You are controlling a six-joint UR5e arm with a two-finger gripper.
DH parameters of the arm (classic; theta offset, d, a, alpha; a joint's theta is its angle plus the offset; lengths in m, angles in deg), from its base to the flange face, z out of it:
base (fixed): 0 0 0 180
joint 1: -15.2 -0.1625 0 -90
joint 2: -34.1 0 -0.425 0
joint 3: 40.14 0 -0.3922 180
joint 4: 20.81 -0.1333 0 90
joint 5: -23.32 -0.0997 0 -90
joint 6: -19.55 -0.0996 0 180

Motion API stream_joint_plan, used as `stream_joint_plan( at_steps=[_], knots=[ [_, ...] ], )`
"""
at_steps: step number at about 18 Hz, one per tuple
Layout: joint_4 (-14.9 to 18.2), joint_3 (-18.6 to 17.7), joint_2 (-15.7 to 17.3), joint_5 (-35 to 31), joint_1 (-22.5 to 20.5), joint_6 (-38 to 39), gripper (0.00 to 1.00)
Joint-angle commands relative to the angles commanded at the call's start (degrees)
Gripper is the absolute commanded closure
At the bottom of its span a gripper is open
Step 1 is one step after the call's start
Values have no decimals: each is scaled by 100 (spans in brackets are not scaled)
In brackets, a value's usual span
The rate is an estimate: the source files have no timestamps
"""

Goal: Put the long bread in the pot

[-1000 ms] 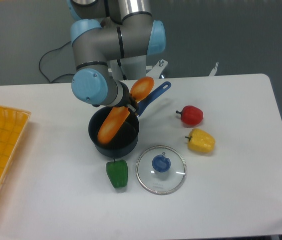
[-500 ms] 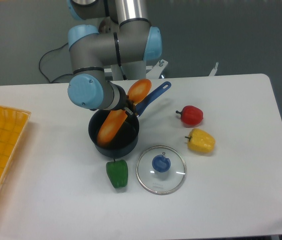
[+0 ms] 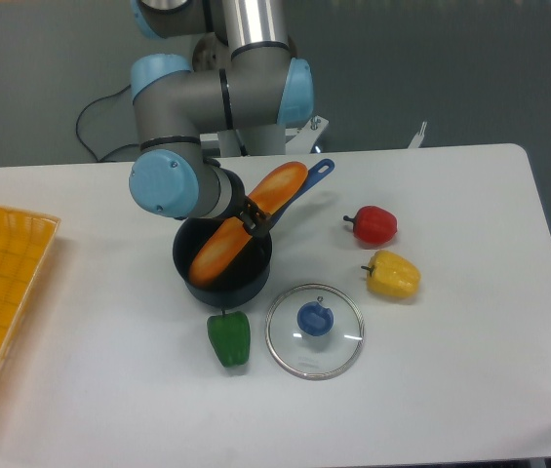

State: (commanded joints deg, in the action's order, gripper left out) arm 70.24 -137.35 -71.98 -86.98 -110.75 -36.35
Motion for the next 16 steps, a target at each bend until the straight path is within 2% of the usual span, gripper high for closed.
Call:
stream_joint_plan(
  at_steps=[4,7,11,12,16],
  knots=[
    [9,105,-44,26,17,9,0],
    [-79,386,-88,254,-9,9,0],
    [-421,764,-44,868,-219,9,0],
    [-561,799,-44,983,-255,35,0],
    [-1755,817,-26,1265,-325,273,0]
  ],
)
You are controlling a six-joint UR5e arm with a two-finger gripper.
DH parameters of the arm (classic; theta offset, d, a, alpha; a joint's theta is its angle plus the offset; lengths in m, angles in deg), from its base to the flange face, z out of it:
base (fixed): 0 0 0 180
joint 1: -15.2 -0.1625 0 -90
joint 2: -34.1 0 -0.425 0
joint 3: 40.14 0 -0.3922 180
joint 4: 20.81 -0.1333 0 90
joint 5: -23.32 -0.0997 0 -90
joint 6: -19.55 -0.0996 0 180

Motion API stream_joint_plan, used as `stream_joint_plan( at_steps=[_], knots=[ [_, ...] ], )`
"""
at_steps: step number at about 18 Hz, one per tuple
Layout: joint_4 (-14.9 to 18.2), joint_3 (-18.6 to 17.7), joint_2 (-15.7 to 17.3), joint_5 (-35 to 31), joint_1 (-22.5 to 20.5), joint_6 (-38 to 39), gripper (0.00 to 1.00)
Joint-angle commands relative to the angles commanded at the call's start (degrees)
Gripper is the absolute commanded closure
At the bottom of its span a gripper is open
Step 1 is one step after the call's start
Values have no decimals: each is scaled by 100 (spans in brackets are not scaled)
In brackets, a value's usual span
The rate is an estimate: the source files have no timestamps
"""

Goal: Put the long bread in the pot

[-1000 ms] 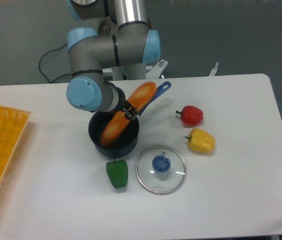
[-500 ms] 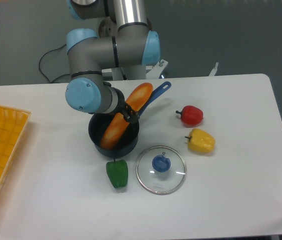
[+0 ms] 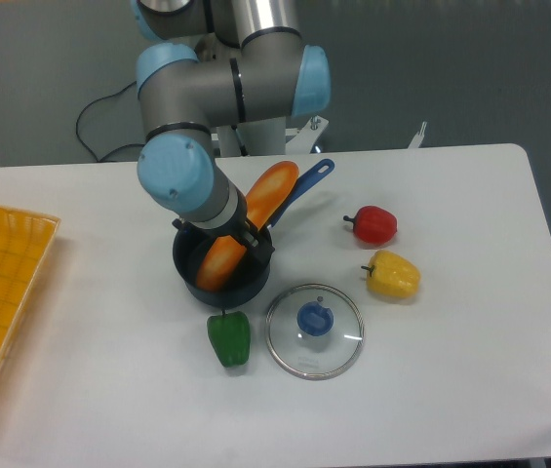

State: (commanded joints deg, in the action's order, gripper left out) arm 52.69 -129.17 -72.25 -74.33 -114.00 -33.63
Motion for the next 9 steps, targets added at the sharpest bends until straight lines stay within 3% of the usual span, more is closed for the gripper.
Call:
stream_joint_plan(
  at_steps=[3,9],
  knots=[
    [-512,26,-70,18,-9,-35,0],
    [-583,53,-62,395,-316,-53,0]
  ],
)
